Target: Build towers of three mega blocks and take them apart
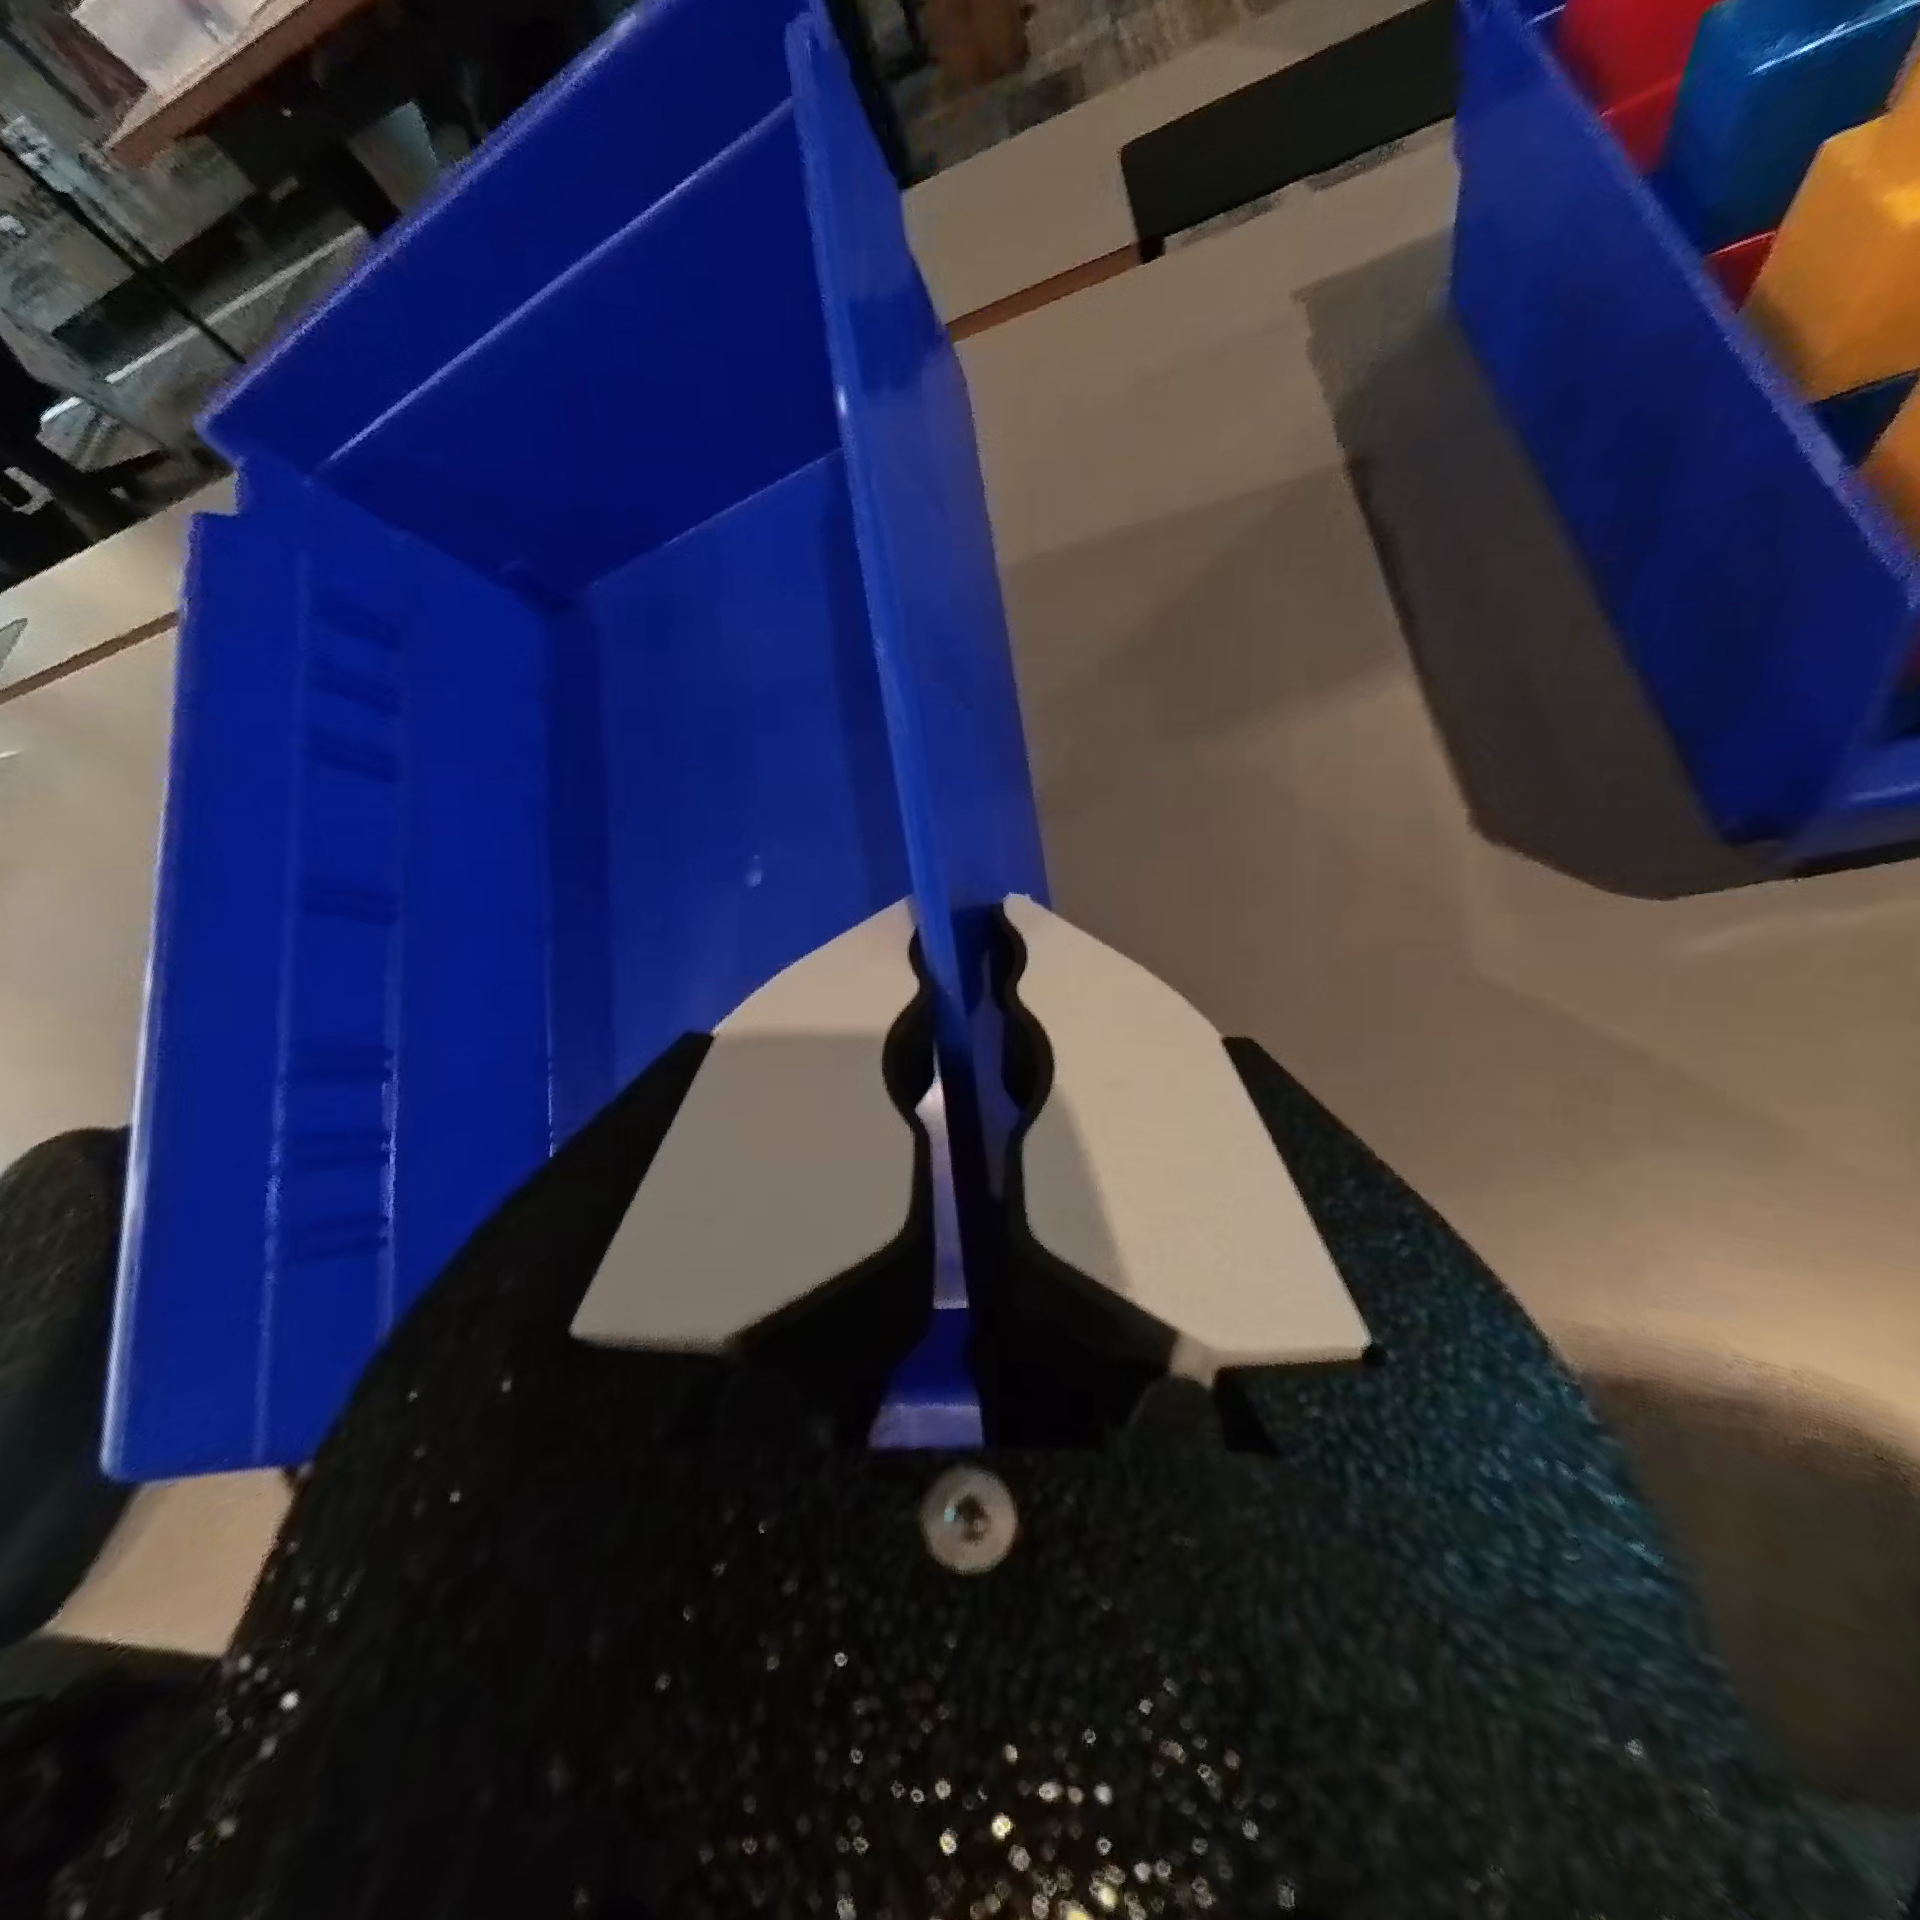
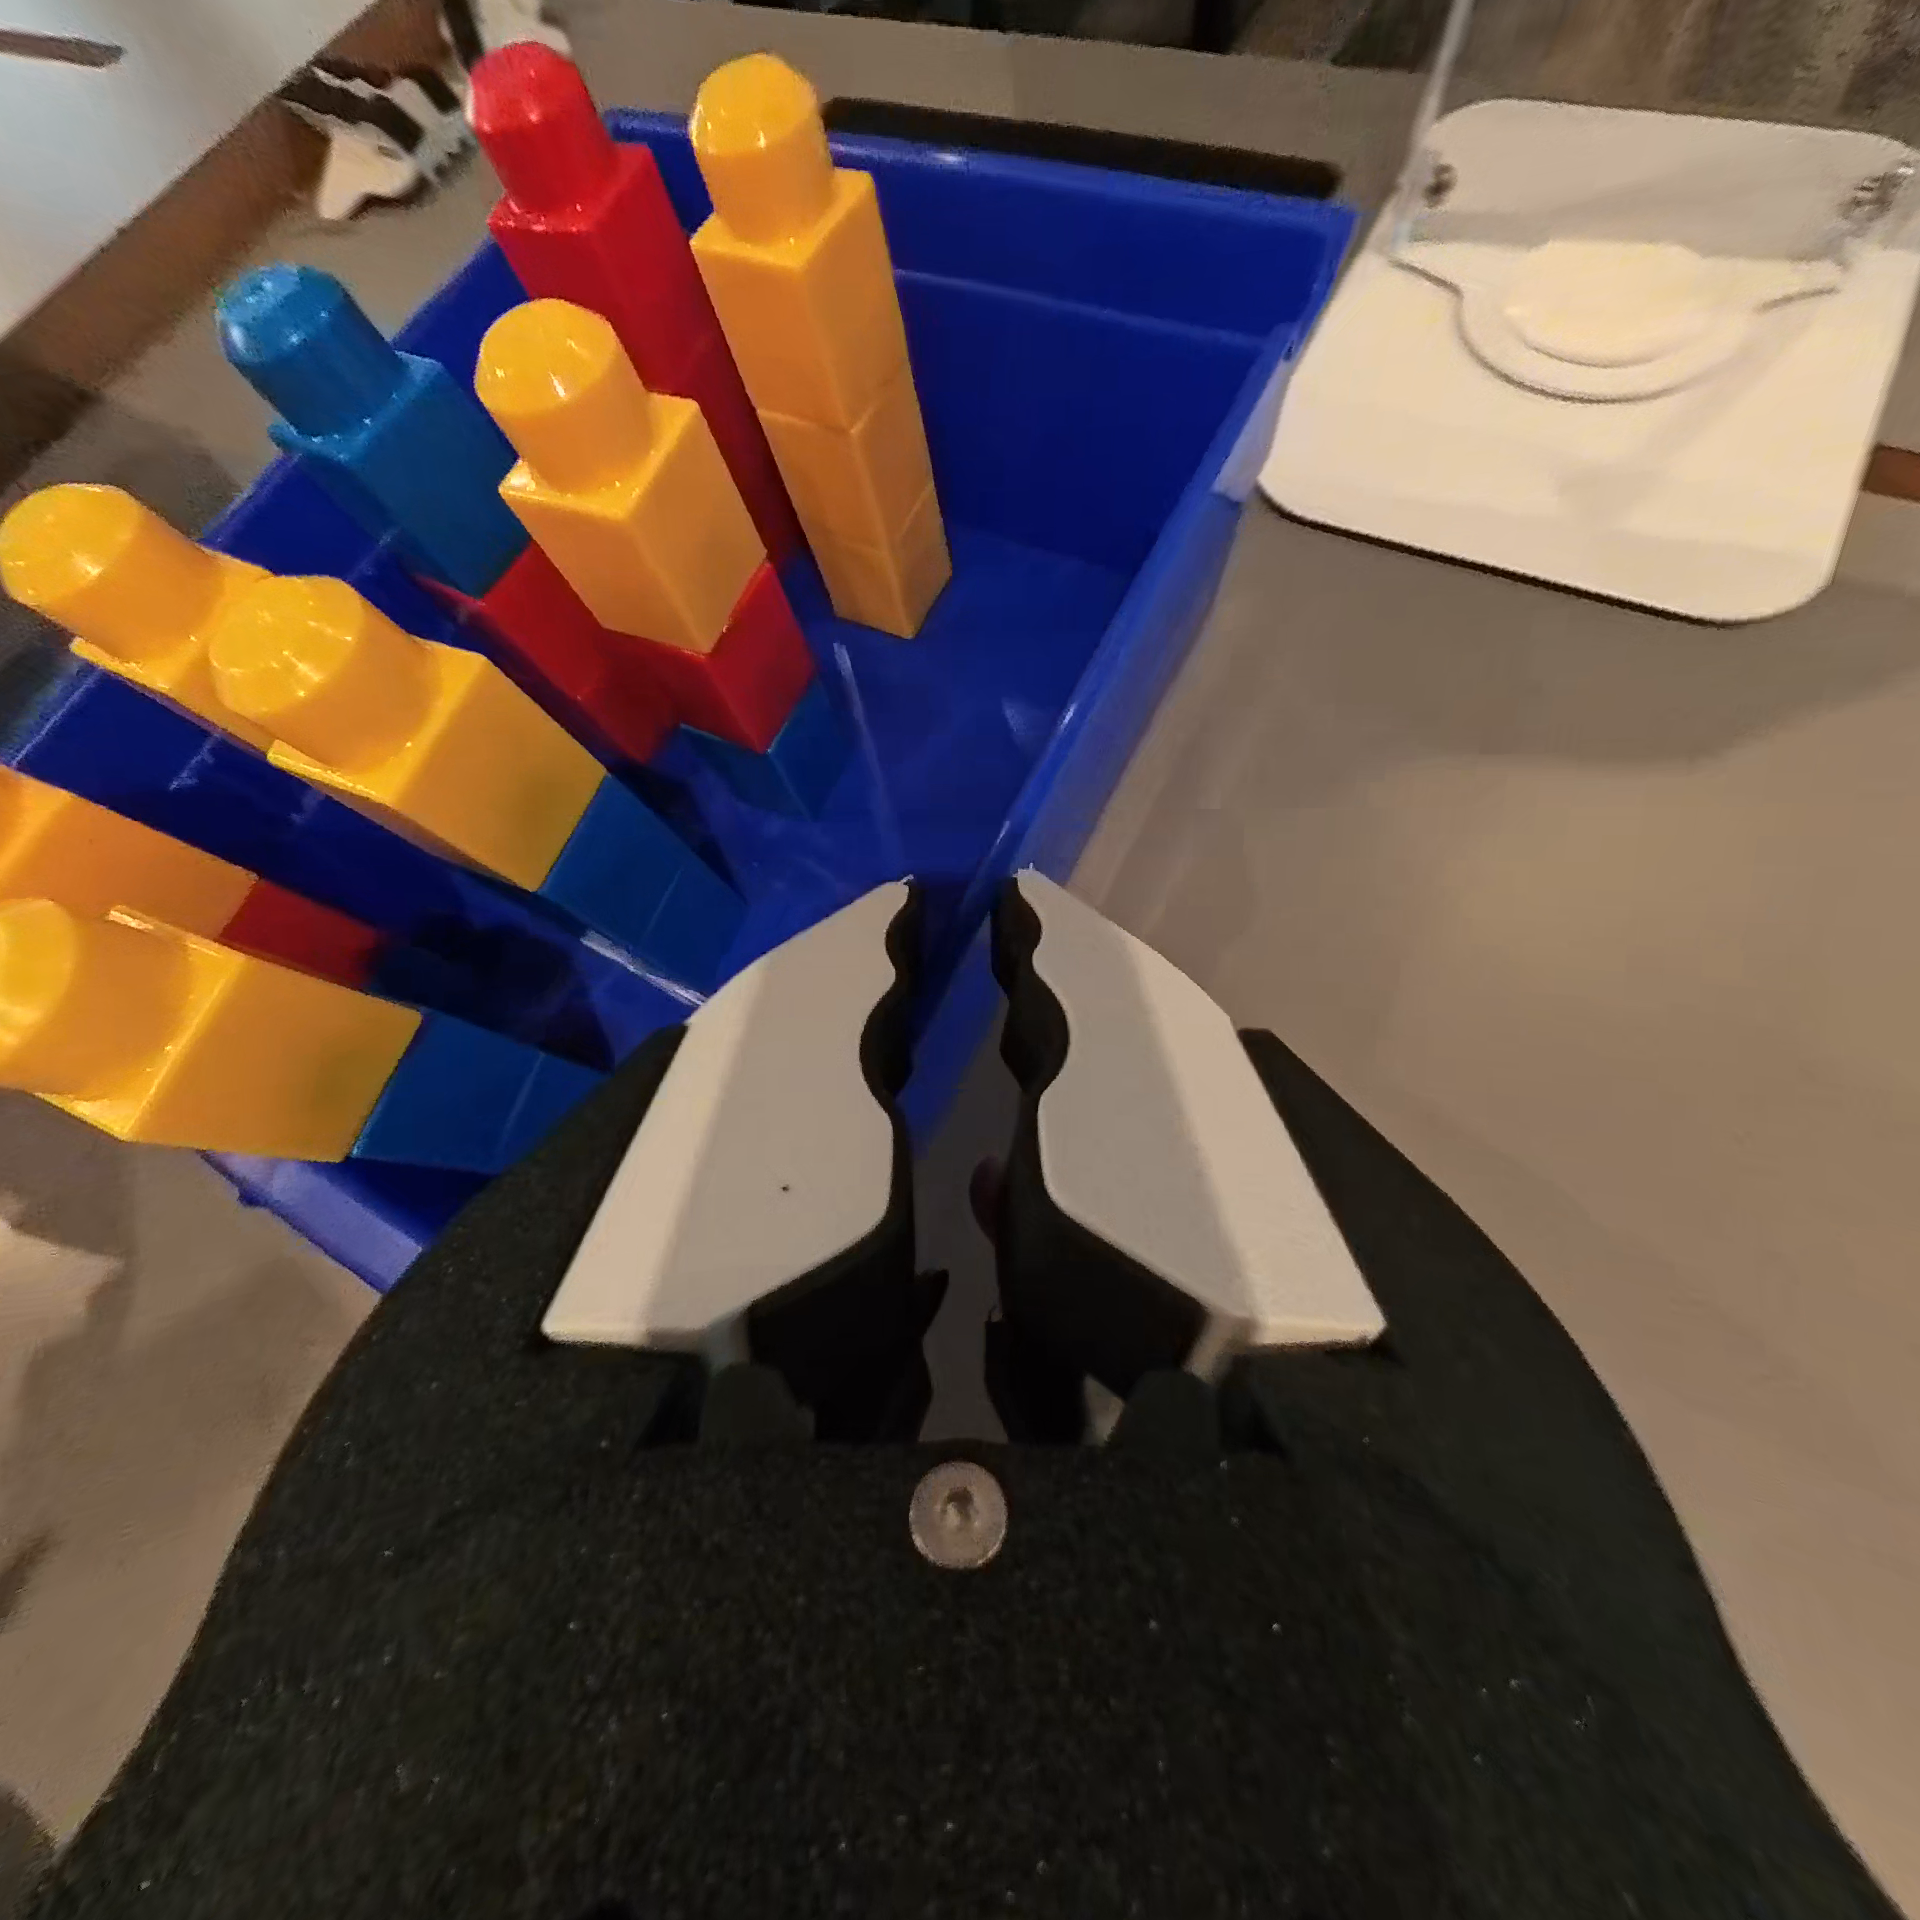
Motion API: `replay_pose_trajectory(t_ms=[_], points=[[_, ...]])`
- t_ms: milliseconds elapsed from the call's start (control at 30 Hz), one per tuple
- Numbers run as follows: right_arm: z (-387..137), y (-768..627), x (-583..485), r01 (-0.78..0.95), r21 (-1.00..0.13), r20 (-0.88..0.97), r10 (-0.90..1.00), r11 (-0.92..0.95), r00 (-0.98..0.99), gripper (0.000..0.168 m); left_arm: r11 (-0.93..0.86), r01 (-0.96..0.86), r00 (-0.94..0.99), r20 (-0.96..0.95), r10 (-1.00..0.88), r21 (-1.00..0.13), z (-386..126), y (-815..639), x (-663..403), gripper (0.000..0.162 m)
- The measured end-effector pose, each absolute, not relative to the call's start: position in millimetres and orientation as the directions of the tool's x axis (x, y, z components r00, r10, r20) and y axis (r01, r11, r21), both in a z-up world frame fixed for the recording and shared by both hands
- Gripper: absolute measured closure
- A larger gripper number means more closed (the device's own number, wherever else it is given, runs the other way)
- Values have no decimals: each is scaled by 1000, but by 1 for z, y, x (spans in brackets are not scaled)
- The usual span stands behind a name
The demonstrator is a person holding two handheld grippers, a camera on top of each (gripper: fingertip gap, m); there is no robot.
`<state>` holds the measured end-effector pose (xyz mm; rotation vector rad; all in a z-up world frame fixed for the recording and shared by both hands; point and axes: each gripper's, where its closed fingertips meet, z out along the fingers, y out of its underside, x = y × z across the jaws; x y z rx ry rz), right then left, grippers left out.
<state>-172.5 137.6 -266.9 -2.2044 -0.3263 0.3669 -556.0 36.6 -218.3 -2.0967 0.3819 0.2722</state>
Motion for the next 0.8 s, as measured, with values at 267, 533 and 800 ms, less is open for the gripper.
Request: replay_pose_trajectory(t_ms=[267, 533, 800], points=[[-266, 157, -228, 103, -814, -175, 409, -572, 896, 155, -522, -342, 934, -342, -100, -781, -218, 29, -573, 155], [-264, 167, -274, 84, -837, -209, 458, -541, 864, 153, -534, -329, 938, -333, -94, -779, -219, 26, -572, 155], [-202, 169, -231, 9, -950, -126, 411, -313, 903, 118, -528, -345, 929, -364, -71, -776, -198, 17, -567, 155]])
